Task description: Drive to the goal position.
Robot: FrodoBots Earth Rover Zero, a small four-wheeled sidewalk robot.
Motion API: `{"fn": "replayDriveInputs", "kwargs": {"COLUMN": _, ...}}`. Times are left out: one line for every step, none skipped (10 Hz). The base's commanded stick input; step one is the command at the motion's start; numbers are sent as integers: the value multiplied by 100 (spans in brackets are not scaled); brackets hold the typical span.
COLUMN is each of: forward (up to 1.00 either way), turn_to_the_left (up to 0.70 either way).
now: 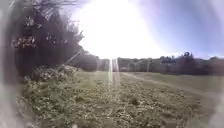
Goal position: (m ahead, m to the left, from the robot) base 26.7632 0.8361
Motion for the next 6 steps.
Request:
{"fn": "replayDriveInputs", "kwargs": {"forward": 70, "turn_to_the_left": 0}}
{"fn": "replayDriveInputs", "kwargs": {"forward": 70, "turn_to_the_left": 0}}
{"fn": "replayDriveInputs", "kwargs": {"forward": 70, "turn_to_the_left": 0}}
{"fn": "replayDriveInputs", "kwargs": {"forward": 70, "turn_to_the_left": 0}}
{"fn": "replayDriveInputs", "kwargs": {"forward": 70, "turn_to_the_left": 1}}
{"fn": "replayDriveInputs", "kwargs": {"forward": 70, "turn_to_the_left": 2}}
